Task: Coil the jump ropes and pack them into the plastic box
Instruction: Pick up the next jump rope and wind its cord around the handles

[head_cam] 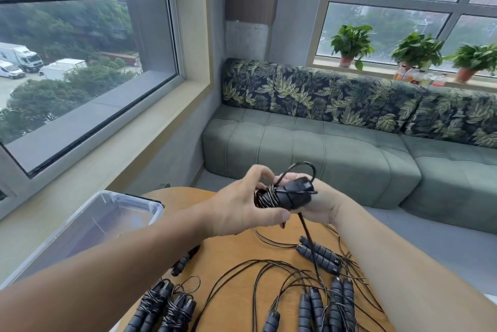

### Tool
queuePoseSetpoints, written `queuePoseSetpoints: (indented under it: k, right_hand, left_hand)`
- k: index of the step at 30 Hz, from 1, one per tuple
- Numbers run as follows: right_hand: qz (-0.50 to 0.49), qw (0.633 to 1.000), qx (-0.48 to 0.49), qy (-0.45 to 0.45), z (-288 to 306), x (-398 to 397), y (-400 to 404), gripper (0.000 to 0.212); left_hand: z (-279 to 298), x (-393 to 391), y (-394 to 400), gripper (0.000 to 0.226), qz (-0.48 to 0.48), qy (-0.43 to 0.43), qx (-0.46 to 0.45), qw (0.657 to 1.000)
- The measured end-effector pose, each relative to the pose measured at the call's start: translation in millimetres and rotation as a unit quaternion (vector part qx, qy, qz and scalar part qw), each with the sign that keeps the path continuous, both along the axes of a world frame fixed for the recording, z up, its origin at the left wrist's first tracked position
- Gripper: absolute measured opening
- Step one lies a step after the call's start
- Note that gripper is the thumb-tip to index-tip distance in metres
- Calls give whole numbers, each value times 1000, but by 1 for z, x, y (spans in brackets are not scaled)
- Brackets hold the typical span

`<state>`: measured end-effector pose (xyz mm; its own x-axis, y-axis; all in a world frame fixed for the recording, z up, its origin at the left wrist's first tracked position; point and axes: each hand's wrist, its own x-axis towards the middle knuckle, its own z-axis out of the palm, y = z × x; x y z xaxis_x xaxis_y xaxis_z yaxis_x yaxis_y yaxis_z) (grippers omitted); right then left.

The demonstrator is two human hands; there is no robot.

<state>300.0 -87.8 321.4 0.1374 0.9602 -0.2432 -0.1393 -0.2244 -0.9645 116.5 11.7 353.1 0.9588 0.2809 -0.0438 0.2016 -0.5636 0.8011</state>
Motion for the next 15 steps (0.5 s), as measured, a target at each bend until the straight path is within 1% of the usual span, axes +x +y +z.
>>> queuePoseSetpoints:
  k: [2, 3, 4, 5, 6, 8, 11, 15]
  right_hand:
    - [-22, 998, 3, 63, -7, -11, 0, 20]
    - [-38, 996, 5, 84, -9, -17, 1, 15]
    - [-58, 995, 4, 86, -10, -21, 1, 10]
    - [-73, 995, 1, 71, -11, -25, 0, 13]
    - [-85, 995, -2, 54, -13, -29, -1, 20]
    - [-101, 994, -14, 33, -15, -35, -5, 27]
    - [-89, 995, -39, -23, -16, -46, -7, 23]
    - [-57, 985, -88, -139, -10, -58, -7, 22]
  left_hand:
    - [-4, 1, 5, 84, 10, -13, -21, 1000]
    - [-6, 2, 8, 81, 13, -22, -23, 999]
    - [-8, 3, 10, 73, 20, -32, -25, 999]
    - [-10, 4, 13, 67, 37, -40, -26, 998]
    - [-11, 4, 17, 64, 59, -41, -21, 997]
    - [-15, 5, 25, 59, 100, -24, 3, 995]
    - [-20, 6, 30, 48, 127, 3, 54, 990]
    - [-28, 10, 21, 52, 129, 34, 169, 977]
